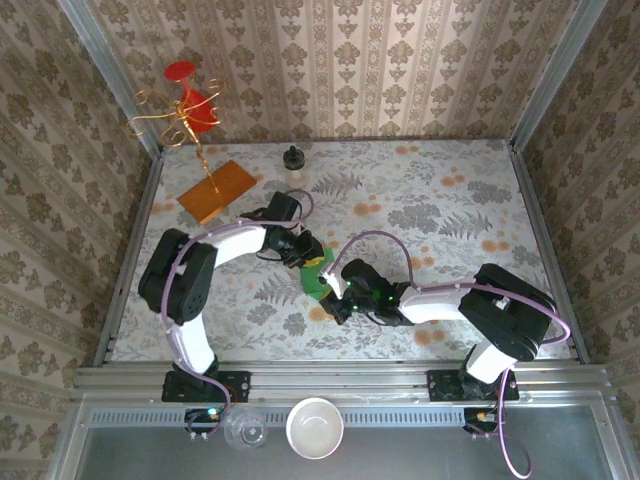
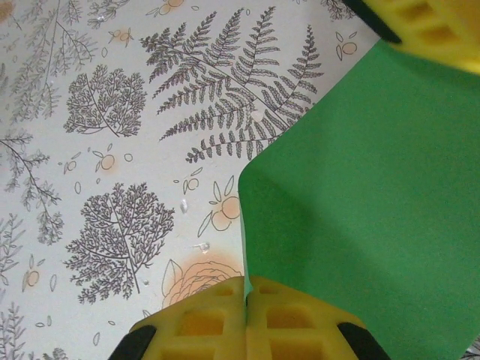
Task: Fold a paper plane with a square sheet of paper (pick it up from the middle)
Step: Third fold the triangle at the center of the table.
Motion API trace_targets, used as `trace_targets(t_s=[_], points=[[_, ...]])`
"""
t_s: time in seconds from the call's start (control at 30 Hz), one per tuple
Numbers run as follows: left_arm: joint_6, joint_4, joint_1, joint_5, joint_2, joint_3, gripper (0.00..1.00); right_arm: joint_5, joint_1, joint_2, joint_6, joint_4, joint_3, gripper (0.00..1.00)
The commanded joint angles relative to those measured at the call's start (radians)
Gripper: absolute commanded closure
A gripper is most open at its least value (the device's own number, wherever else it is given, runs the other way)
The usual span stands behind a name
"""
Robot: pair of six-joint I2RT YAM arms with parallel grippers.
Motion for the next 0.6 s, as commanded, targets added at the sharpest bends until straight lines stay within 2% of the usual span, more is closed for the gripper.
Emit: trace_targets(t_s=[0.0,0.2,0.57], points=[[0.056,-0.061,-0.011,-0.013,0.048,0.069,0.80,-0.026,-0.010,0.004,0.060,0.002,-0.007,1.00],[0.130,-0.176,-0.033,-0.082,0.119,0.133,0.82,-0.057,-0.047,0.027,0.125,-0.080,0.042,1.00],[0.164,-0.207,-0.043,-0.080,0.170,0.141,0.84,0.008,-0.094,0.051,0.224,-0.147,0.093,1.00]])
